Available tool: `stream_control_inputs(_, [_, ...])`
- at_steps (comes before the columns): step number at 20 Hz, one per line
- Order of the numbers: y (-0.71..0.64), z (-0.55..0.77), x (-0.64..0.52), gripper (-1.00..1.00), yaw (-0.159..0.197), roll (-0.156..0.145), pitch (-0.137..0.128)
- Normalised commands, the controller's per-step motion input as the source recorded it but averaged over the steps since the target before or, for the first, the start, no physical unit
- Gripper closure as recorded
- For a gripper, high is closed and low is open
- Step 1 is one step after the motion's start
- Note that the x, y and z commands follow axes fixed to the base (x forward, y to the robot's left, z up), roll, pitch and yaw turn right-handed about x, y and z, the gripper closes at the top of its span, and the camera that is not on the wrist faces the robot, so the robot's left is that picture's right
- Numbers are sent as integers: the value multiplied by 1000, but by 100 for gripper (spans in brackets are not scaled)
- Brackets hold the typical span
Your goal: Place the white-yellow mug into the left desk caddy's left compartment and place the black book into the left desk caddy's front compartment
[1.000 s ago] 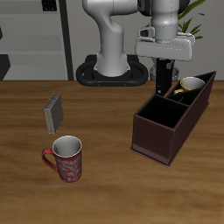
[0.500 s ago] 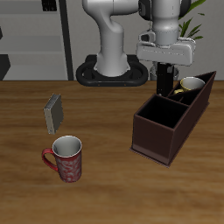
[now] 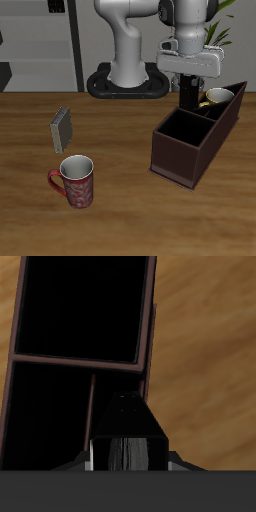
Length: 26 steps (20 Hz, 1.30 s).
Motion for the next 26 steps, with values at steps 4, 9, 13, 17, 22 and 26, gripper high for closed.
stream_control_inputs(4, [19,-110,-33,100,-4,16,10])
stream_control_inputs(9, [143,-155,10,100,4,26,27])
stream_control_inputs(13, [-2,-30,12,100,0,-1,12])
stream_control_inputs(17, [-40,72,40,100,-5,-7,-17])
stream_control_inputs(22, [34,-80,55,100,1,7,15])
stream_control_inputs(26, [53,-225,76,100,-2,7,35])
